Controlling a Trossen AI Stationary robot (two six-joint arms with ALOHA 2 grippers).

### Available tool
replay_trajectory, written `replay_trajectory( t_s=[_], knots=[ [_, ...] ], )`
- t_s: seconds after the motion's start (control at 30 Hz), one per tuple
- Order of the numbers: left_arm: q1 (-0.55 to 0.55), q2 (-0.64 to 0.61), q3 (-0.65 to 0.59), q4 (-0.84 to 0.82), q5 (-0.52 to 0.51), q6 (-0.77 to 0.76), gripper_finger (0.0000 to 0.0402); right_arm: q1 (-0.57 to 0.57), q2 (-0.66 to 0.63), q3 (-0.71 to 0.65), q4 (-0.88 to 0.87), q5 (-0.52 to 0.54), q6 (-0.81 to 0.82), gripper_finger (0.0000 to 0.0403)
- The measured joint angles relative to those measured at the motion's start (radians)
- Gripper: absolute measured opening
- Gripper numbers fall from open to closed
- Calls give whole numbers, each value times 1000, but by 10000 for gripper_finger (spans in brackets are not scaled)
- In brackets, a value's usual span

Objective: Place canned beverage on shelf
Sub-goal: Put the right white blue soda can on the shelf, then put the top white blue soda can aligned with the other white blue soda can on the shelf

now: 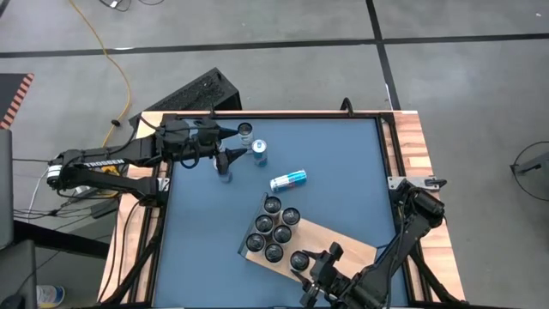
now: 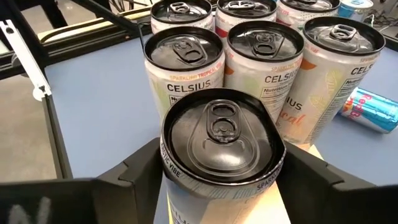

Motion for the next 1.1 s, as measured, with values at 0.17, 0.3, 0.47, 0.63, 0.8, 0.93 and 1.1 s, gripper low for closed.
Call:
replay_trajectory(
  t_s=[0.17,0.3,0.47,0.63,0.8,0.93,1.1],
  knots=[
    [0,0,0,0,0,0,348,0,-1,2,4,4,-8,286],
    [0,0,0,0,0,0,348,0,-1,2,6,3,-8,308],
    [0,0,0,0,0,0,348,0,-1,2,5,4,-9,328],
    [0,0,0,0,0,0,348,0,-1,13,2,2,-26,334],
    [0,0,0,0,0,0,348,-2,-1,60,-19,2,-113,334],
    [0,0,0,0,1,0,348,-6,-1,118,-108,1,-153,335],
    [0,-15,0,-2,54,19,348,-6,-4,246,-268,19,-251,334]
  ],
)
